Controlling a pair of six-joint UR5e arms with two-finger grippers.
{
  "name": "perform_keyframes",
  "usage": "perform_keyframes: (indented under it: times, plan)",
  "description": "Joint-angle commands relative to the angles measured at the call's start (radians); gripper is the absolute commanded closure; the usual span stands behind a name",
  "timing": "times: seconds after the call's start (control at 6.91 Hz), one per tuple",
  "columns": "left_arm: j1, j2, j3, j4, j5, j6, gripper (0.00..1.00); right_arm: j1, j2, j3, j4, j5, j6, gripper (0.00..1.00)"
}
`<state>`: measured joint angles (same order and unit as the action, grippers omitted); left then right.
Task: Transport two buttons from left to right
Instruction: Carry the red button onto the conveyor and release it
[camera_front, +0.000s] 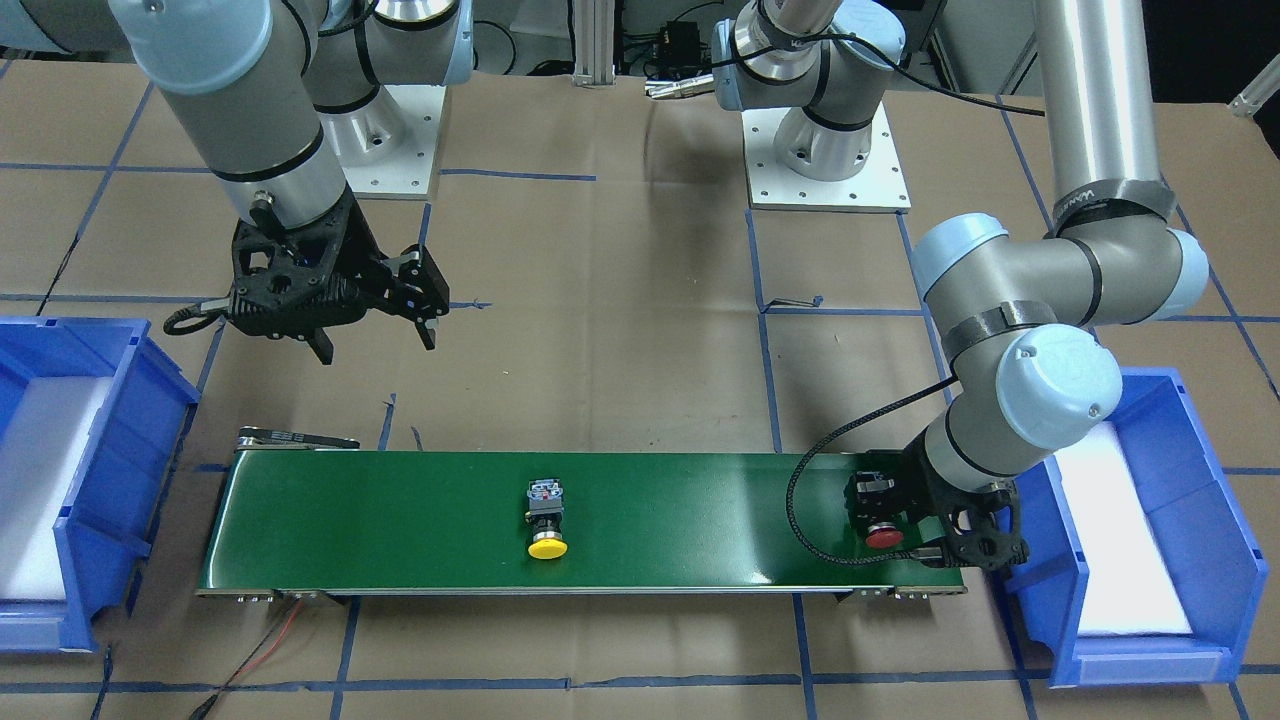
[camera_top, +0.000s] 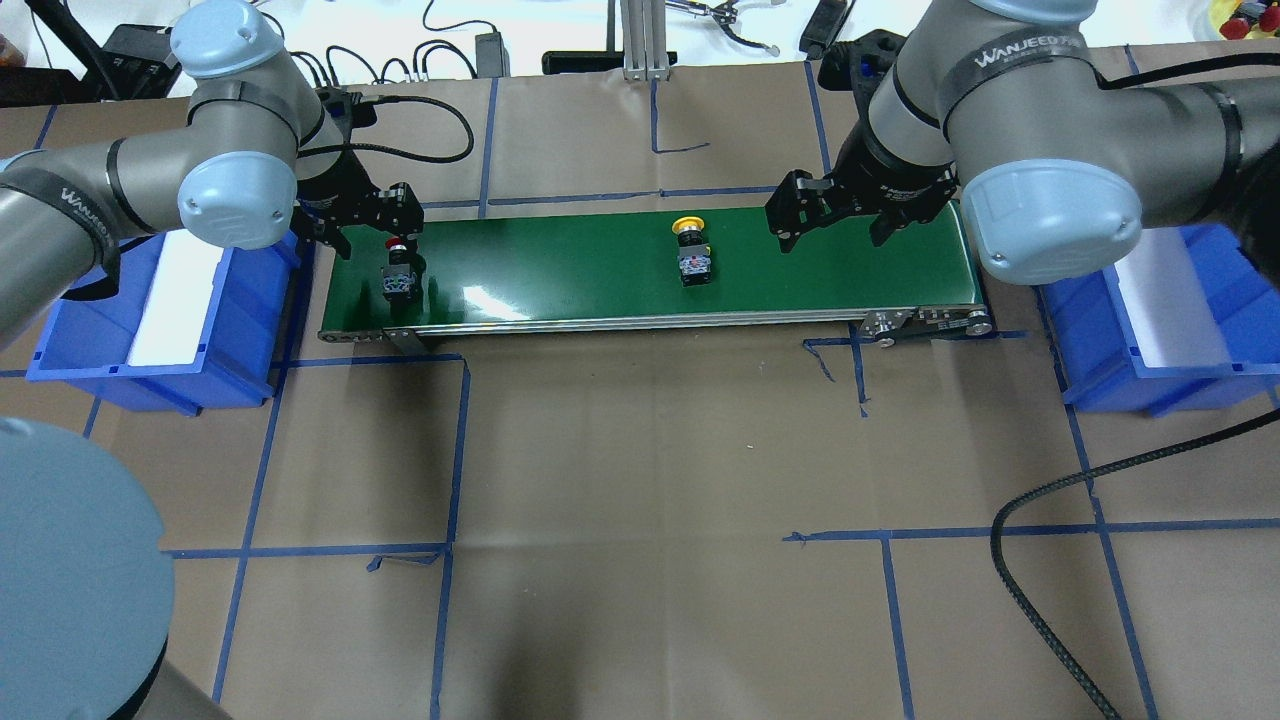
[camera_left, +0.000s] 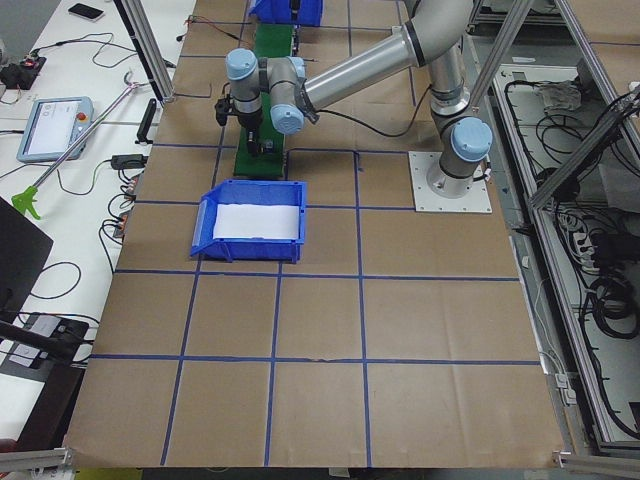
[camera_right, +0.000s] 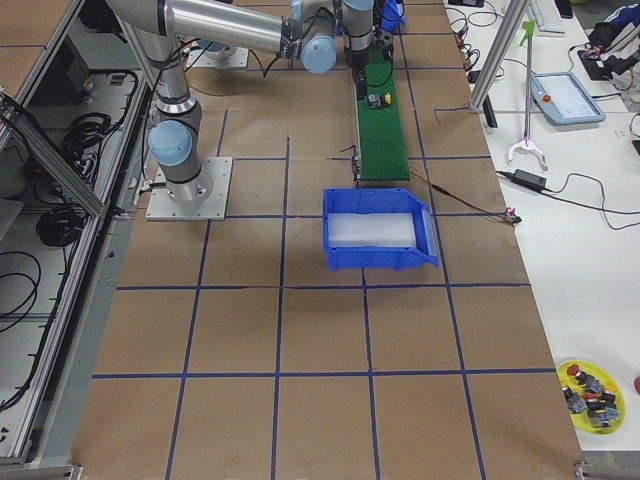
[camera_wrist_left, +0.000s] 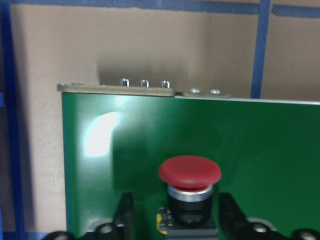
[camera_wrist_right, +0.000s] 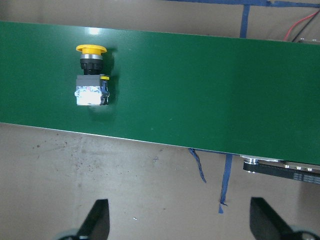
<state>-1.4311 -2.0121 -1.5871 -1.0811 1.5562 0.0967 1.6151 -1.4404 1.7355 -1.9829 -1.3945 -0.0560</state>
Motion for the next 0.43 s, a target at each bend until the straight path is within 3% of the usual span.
perform_keyframes:
  times: [0.0,0.29]
  plan:
    - [0.005,0.032,0.105,-0.134,0.002,0.005,0.0,-0.055,0.064,0.003,-0.037,0.029,-0.001,0.0]
    - [-0.009,0.1,0.18,-0.288,0.001,-0.005,0.0,-0.084,0.136,-0.008,-0.072,0.107,-0.005,0.0]
